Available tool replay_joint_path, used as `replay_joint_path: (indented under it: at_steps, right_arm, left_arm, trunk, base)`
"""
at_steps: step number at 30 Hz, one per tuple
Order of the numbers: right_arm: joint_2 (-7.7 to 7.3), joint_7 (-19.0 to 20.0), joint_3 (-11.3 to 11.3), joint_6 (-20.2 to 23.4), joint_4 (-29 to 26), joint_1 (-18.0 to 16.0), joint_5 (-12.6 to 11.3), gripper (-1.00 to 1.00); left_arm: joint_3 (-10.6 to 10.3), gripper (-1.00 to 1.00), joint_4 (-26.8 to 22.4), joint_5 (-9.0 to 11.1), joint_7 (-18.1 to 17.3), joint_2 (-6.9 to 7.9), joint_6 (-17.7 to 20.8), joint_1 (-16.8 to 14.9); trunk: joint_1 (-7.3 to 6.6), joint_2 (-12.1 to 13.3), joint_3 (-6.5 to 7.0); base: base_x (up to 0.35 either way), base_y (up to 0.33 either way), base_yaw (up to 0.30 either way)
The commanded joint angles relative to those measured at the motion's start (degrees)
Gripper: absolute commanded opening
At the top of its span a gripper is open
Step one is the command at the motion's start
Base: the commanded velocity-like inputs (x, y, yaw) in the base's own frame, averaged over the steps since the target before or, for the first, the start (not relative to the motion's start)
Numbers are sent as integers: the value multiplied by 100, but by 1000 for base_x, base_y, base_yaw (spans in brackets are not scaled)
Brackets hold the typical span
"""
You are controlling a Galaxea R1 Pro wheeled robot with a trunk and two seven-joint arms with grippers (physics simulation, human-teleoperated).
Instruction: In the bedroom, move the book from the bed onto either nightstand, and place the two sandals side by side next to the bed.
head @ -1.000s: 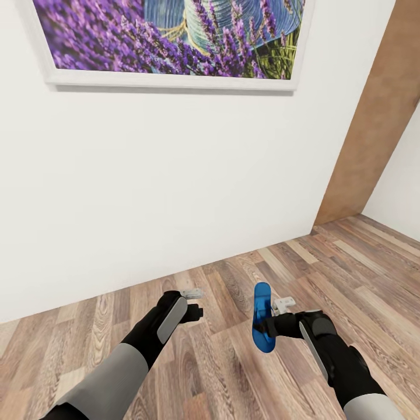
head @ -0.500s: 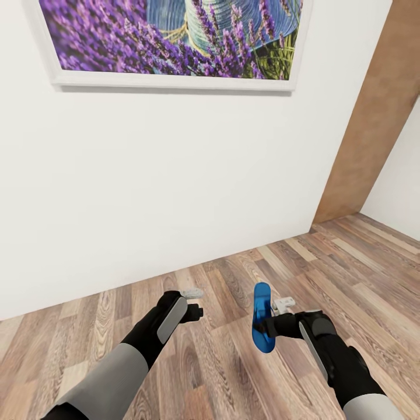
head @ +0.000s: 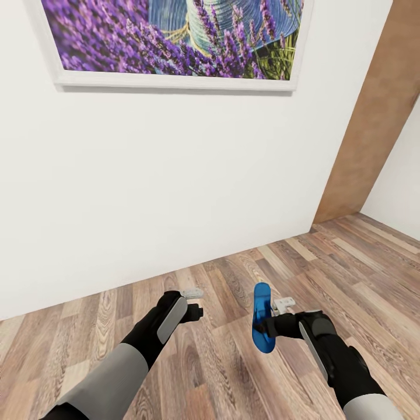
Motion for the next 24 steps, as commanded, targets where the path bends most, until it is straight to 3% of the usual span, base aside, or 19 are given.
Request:
replay_joint_path:
  at_steps: [1, 10, 24]
  right_arm:
    - [-5, 35, 8, 19, -8, -4, 41, -100]
    - [-2, 35, 10, 19, -8, -5, 41, -100]
    - [-7, 35, 10, 20, -8, -6, 46, -100]
  left_arm:
    - [-8, 100, -5, 56, 55, 0, 8, -3]
    - [-8, 100, -7, 56, 56, 0, 7, -3]
    - [-8, 100, -11, 56, 63, 0, 3, -3]
  trunk:
    - [-1, -2, -5]
    - [-1, -2, -5]
    - [-1, -2, -8]
  base:
    - [-2, 139, 0]
    - [-1, 170, 0]
    - [0, 31, 0]
